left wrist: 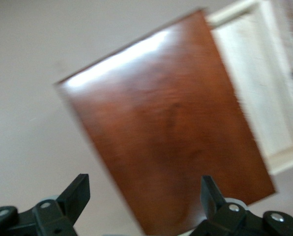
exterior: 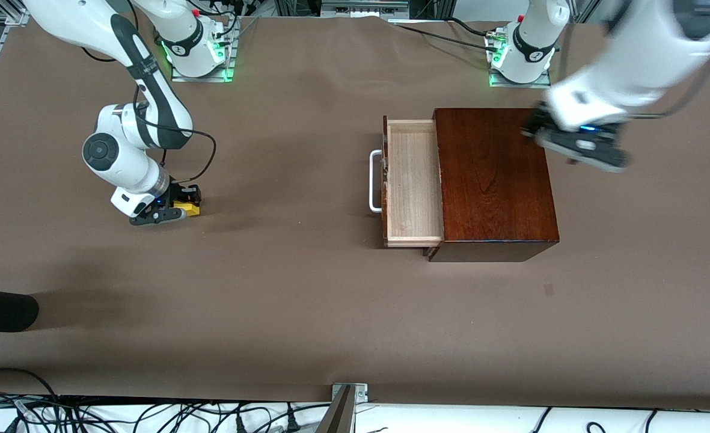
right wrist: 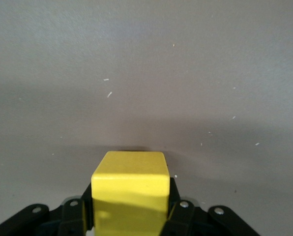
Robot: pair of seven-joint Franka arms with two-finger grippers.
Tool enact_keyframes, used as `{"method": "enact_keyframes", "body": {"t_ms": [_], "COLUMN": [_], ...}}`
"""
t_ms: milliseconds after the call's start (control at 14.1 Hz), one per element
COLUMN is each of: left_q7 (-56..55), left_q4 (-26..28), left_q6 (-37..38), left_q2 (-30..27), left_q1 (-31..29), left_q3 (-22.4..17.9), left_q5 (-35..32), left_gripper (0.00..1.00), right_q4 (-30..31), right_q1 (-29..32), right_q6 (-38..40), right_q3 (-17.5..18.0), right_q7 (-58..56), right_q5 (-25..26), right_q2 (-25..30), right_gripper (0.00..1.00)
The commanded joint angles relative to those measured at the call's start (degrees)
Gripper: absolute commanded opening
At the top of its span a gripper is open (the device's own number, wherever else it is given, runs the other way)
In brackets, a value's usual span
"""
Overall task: Open drawer, take yellow block, close drawer
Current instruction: 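Open and withdraw the right gripper while the left gripper lowers to the drawer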
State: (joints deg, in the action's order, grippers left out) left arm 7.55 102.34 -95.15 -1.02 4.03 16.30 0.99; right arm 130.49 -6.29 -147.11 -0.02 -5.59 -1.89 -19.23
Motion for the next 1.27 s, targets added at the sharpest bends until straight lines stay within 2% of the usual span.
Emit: {"method": "enact_keyframes", "body": {"t_ms": [0, 71, 141, 212, 283, 424, 566, 707, 919, 1061, 1202], "left_q7": [1.50, 1.85, 1.85, 1.85, 1.94, 5.25, 13.06, 20.19, 28.99, 29.63, 29.63], "left_q4": [-0.21, -0.21, -0.21, -0.12, -0.03, -0.21, -0.12, 0.05, -0.03, -0.12, 0.14], "left_q6": [-2.21, -5.54, -10.10, -14.93, -18.37, -22.86, -28.49, -32.19, -35.87, -38.79, -40.55], "left_q2": [2.94, 4.43, 6.27, 7.77, 9.27, 12.86, 17.26, 19.65, 23.77, 27.54, 28.97], "left_q1": [1.58, 2.37, 2.90, 3.08, 3.61, 7.72, 11.68, 14.50, 16.35, 17.32, 17.50], "left_q3": [4.07, 6.00, 8.98, 12.06, 13.74, 14.72, 14.81, 14.72, 14.64, 14.46, 14.37], "left_q5": [3.92, 4.02, 4.02, 4.02, 3.84, 2.44, 1.91, 0.08, -11.32, -15.82, -19.44], "left_gripper": [1.00, 1.00, 1.00, 1.00, 1.00, 1.00, 1.00, 1.00, 1.00, 1.00, 1.00], "right_q4": [0.02, -0.06, -0.06, -0.33, -0.42, -1.38, -4.26, -11.71, -23.32, -26.77, -30.54], "right_q1": [0.76, 0.76, 0.76, 0.84, 0.85, 0.93, 1.02, 0.93, 0.76, 0.76, 0.76], "right_q6": [-2.39, -2.48, -2.48, -2.39, -2.22, 0.31, 6.19, 16.97, 36.13, 44.33, 50.75], "right_q3": [0.72, 0.72, 0.72, 0.63, 0.72, 0.72, 0.72, 0.63, -0.85, -1.56, -1.65], "right_q7": [1.11, 1.11, 1.02, 0.67, 0.32, -0.03, -0.91, -3.10, -6.08, -7.15, -7.15], "right_q5": [0.74, 0.74, 0.74, 0.83, 0.92, 0.92, 1.01, 0.92, 0.22, -0.05, -0.05], "right_q2": [-2.12, -2.39, -2.39, -2.13, -1.43, 2.51, 6.99, 10.16, 14.12, 18.15, 20.72], "right_gripper": [0.20, 0.21, 0.27, 0.58, 1.00, 1.00, 1.00, 1.00, 1.00, 1.00, 1.00]}}
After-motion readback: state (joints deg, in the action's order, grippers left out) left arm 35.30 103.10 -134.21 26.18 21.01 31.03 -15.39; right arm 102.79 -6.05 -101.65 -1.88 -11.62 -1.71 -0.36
